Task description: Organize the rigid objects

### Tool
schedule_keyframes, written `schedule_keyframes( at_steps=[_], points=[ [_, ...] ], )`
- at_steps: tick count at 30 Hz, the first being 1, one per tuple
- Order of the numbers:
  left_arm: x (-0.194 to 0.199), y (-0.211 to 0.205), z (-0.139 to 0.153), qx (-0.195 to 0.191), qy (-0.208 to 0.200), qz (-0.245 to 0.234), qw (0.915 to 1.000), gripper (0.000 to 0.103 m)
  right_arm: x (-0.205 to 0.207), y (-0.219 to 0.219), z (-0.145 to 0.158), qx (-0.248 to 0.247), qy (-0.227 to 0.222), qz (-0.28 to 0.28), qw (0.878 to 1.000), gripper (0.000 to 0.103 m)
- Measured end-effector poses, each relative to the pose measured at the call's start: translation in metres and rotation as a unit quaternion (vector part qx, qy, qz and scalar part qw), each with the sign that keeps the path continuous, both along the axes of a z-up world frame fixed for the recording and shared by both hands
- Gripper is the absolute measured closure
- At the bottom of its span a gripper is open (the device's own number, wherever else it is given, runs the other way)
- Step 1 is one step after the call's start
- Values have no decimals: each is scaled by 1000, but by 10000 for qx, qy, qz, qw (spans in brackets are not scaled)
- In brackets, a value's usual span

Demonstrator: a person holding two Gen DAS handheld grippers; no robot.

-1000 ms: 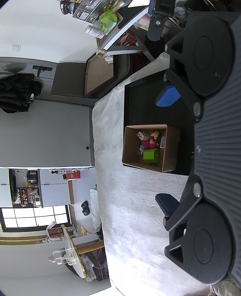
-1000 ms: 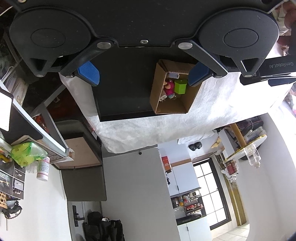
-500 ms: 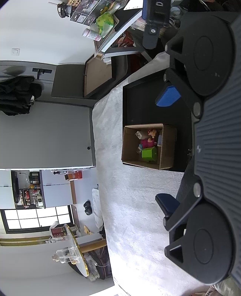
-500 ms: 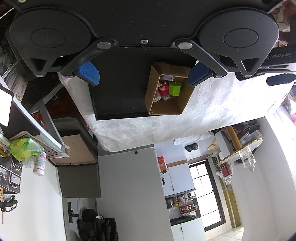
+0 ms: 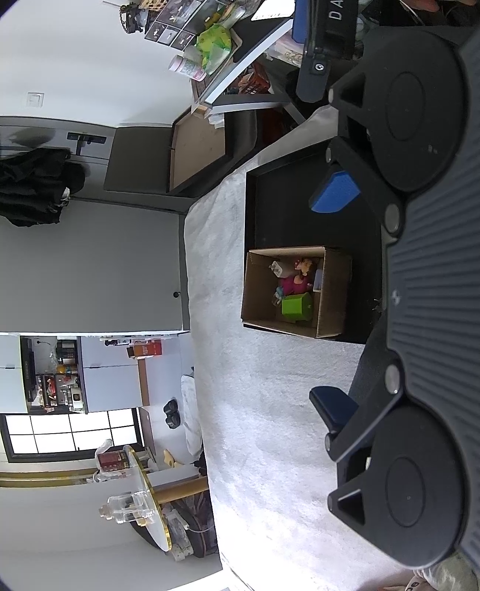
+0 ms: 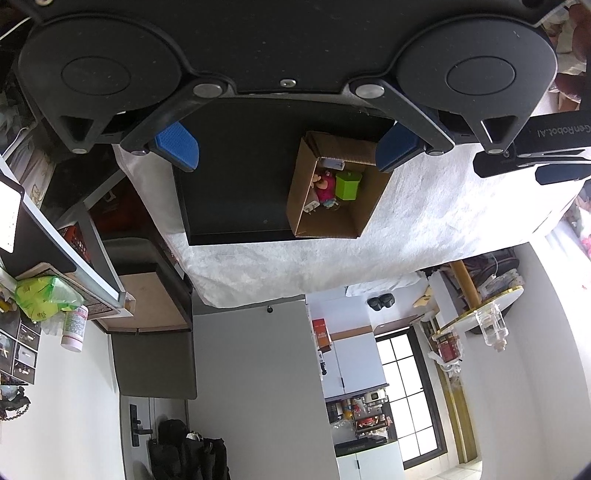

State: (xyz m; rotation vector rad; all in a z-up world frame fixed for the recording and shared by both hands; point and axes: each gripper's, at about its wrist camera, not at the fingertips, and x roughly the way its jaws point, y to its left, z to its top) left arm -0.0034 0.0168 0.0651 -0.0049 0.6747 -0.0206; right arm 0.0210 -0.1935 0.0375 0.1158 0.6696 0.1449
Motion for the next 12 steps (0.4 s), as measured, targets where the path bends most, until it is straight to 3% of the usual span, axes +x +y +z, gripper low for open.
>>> schedule_keyframes(
  at_steps=[12],
  points=[
    [-2, 1, -2, -13, -22, 37, 10000, 3, 1, -1, 0, 10, 16, 18, 10000, 0]
  ],
)
